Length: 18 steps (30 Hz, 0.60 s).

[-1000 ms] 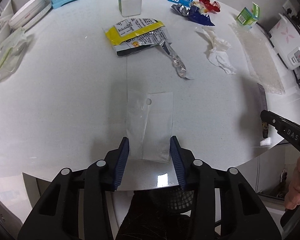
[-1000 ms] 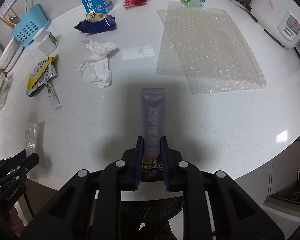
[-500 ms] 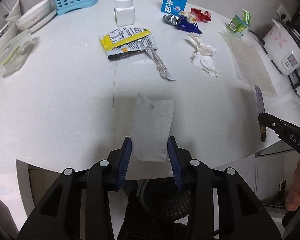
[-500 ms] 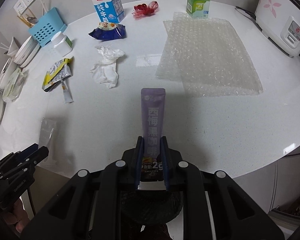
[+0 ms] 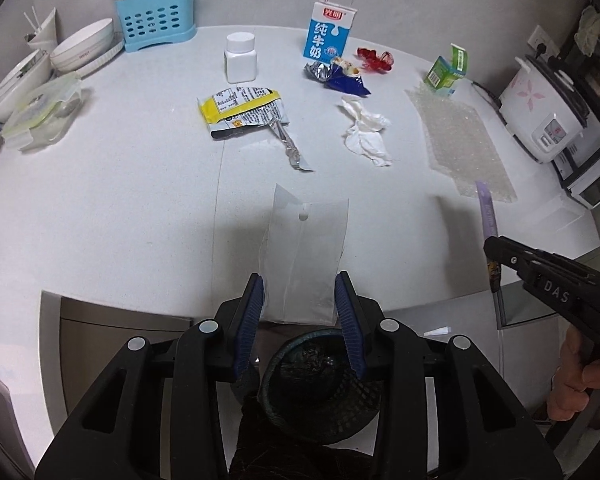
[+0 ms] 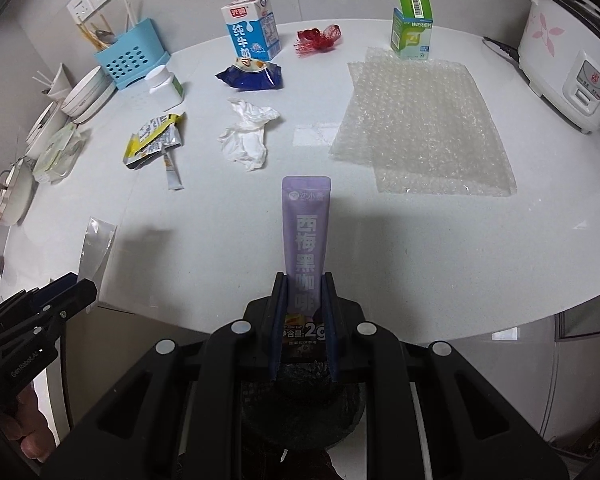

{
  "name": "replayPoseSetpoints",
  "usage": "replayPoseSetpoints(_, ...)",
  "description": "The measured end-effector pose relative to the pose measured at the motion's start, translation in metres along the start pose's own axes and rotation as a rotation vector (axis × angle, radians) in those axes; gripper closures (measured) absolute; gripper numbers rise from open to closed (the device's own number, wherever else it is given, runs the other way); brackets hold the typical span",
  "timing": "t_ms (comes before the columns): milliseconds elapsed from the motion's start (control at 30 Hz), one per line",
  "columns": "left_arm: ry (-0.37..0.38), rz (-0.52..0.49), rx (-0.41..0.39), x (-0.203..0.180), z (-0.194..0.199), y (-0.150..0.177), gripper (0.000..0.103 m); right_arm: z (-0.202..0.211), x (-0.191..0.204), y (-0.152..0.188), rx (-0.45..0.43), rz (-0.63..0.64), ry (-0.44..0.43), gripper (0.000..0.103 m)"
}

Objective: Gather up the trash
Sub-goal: 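Carry the bag and sachet down over the green trash bin with both tools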

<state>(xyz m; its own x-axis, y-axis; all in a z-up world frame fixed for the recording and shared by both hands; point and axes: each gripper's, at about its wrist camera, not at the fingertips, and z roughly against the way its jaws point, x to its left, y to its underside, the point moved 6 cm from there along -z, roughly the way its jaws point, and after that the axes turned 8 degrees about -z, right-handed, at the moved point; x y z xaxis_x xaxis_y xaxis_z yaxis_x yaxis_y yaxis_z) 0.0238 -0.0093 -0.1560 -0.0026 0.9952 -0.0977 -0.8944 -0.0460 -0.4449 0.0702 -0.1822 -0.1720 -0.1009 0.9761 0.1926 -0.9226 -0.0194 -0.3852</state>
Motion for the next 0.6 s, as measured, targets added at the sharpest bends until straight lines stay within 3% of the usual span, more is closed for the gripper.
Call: replayPoseSetpoints(600, 0.023, 0.006, -0.032, -0.028, 0.022, 0.066, 0.066, 0.025, -0.014, 0.075, -0.007, 0.051, -0.032, 0.087)
